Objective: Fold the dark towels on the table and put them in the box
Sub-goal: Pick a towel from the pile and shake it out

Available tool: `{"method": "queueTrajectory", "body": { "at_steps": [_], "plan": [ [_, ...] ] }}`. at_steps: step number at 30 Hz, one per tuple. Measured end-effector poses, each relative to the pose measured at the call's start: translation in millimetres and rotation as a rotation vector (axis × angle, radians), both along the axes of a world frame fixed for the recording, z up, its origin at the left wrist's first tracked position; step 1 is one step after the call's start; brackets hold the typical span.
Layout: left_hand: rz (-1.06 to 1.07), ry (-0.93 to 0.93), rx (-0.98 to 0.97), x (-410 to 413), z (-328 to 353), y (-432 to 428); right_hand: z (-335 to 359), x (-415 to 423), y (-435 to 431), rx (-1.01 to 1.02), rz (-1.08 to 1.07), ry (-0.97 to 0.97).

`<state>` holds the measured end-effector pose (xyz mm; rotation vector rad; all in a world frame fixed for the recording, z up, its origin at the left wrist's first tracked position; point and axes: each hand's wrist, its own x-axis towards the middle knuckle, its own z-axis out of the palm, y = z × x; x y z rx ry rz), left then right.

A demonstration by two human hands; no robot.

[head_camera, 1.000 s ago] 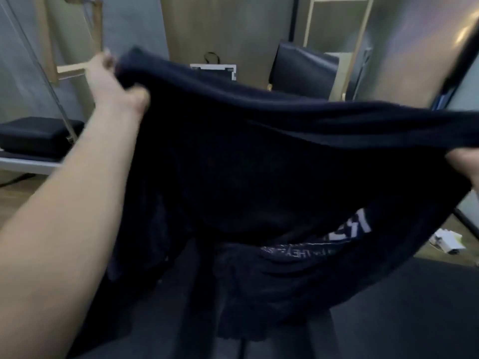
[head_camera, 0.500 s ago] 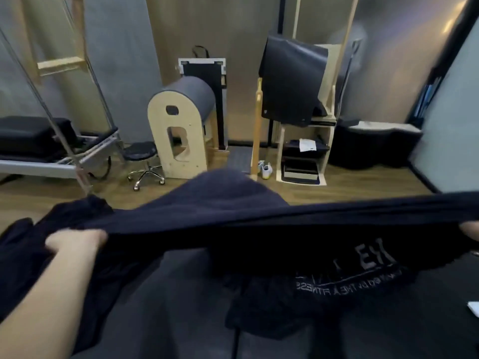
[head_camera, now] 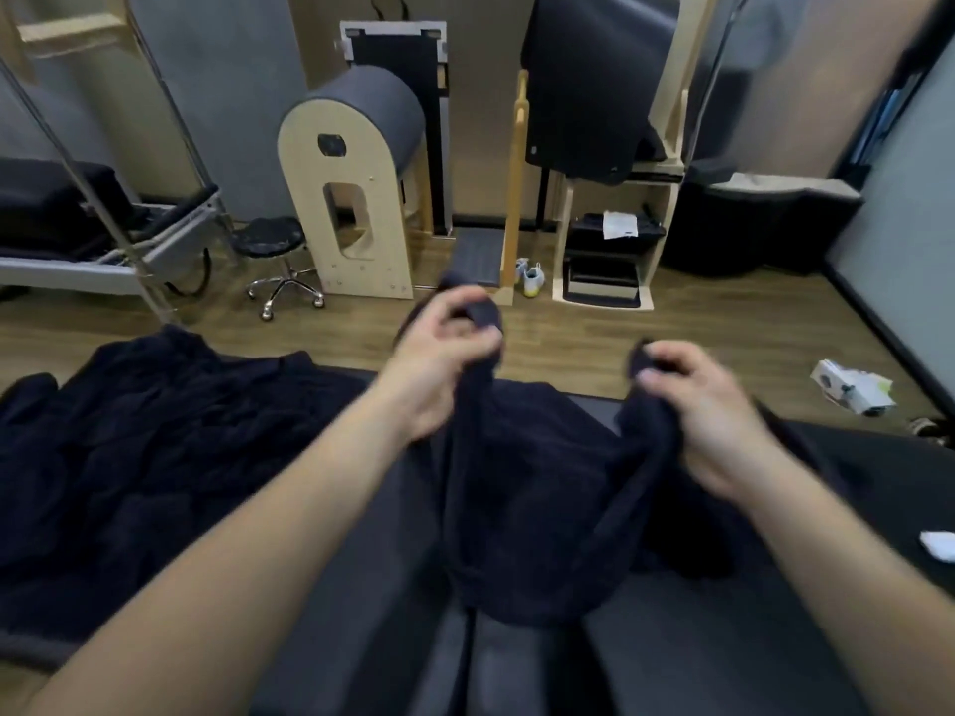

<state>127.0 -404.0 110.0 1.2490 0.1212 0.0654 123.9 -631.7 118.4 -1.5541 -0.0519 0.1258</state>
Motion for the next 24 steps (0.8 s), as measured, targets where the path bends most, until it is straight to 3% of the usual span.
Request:
{"method": "queueTrajectory", "body": {
  "at_steps": [1, 5, 7, 9, 12, 15, 16, 18, 20, 21, 22, 24],
  "plan": [
    [-0.074, 0.068, 0.18, -18, -24, -5, -32, -20, 16, -0.133, 0.15, 0.018],
    [-0.197, 0.628, 0.407, -87, -137, -1, -142, -75, 17, -0.703, 0.501, 0.158],
    [-0.202, 0.73, 0.479, -119, -166, 6, -173, -97, 8, -0.829, 0.502, 0.288],
    [-0.13, 0.74, 0.42, -134, -183, 16, -190, -107, -3, -0.838, 0.321, 0.305],
    [0.049, 0.662, 0.318, -135, -184, 28, -198, -103, -14, -0.64, 0.002, 0.389],
    [0.233, 0.514, 0.277, -120, -166, 35, -191, -85, -19, -0.011, -0.295, 0.639],
    [0.303, 0.444, 0.246, -115, -155, 37, -184, -80, -21, 0.148, -0.328, 0.683],
    [0.45, 0.346, 0.06, -106, -138, 49, -167, -74, -35, 0.234, -0.297, 0.683],
    [0.542, 0.296, -0.122, -103, -128, 73, -154, -73, -59, 0.057, -0.156, 0.598],
    [0.544, 0.292, -0.165, -103, -128, 85, -152, -76, -73, -0.138, -0.092, 0.551],
    [0.544, 0.33, -0.165, -106, -133, 98, -156, -80, -88, -0.358, -0.07, 0.524],
    [0.381, 0.574, -0.138, -117, -144, 107, -164, -93, -103, -0.645, -0.126, 0.539]
  ]
}}
